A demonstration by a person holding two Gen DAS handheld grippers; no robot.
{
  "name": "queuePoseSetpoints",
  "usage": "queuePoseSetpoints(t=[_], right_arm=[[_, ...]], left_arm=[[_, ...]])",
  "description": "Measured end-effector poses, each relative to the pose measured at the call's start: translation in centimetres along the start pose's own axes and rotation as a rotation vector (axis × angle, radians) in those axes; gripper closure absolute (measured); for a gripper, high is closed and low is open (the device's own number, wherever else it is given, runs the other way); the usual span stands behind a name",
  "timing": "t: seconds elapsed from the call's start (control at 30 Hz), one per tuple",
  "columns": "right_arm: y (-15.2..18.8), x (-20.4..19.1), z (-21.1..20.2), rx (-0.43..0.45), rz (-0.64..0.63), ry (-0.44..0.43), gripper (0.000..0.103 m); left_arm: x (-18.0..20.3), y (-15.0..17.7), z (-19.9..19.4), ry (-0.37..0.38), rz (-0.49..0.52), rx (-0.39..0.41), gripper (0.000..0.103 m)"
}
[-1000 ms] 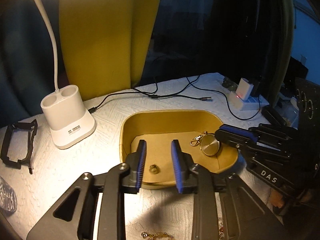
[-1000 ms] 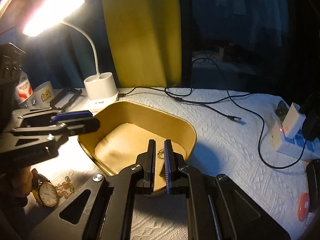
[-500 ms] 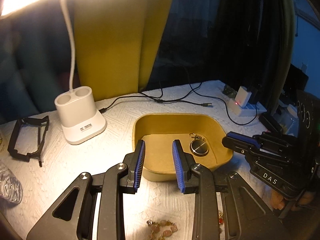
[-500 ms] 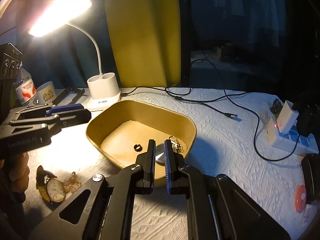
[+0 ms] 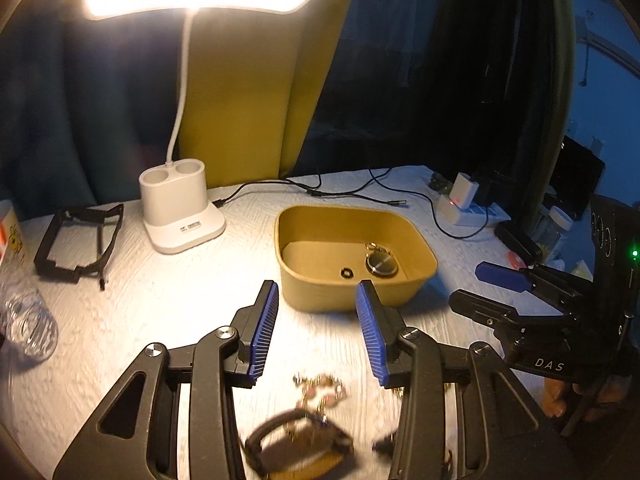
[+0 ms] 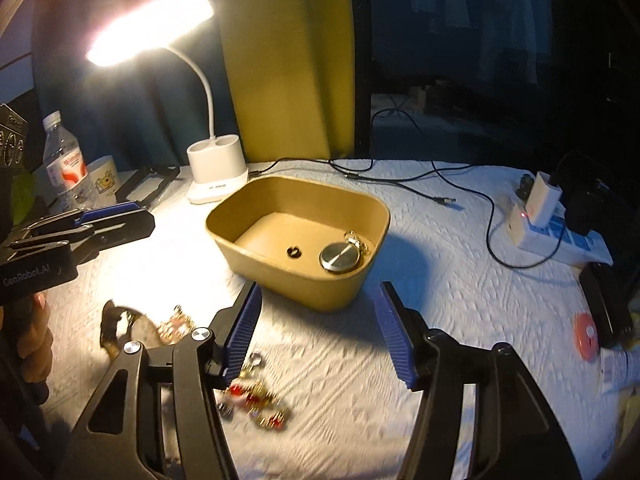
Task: Organize jewelry
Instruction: 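Move the right tool back to the brown-strap watch and grasp it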
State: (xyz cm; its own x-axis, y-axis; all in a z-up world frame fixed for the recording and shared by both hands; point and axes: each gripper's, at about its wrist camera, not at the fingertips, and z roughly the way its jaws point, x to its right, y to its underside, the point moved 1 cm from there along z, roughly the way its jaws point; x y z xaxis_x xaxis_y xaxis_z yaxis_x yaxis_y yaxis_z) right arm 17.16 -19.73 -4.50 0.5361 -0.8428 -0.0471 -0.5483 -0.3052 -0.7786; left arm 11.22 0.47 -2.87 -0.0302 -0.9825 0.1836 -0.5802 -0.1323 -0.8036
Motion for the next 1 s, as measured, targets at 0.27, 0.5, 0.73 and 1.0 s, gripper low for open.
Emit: queuePoseSetpoints(t=[0.27, 0.5, 0.73, 1.0], right_arm=[[2.7, -2.7, -1.4, -0.024, -0.004, -0.012, 0.044], [4.6, -6.0, -1.8, -0.049, -0.021, -0.072, 0.044], [5.9, -8.0, -1.0, -0.079, -0.006, -0.118, 0.044], [7.4, -8.1, 1.1, -0.174, 0.045, -0.129, 0.044]], left_arm=[[-0.9, 2.6, -2.6, 0.014, -0.017, 0.003, 0.06], [-2.5, 4.7, -3.8, 0.025, -0.042, -0.012, 0.06], [-3.5, 5.7, -4.5, 0.034, -0.045, -0.022, 0.06], [-4.3, 6.6, -5.3, 0.029, -0.066, -0.013, 0.06]])
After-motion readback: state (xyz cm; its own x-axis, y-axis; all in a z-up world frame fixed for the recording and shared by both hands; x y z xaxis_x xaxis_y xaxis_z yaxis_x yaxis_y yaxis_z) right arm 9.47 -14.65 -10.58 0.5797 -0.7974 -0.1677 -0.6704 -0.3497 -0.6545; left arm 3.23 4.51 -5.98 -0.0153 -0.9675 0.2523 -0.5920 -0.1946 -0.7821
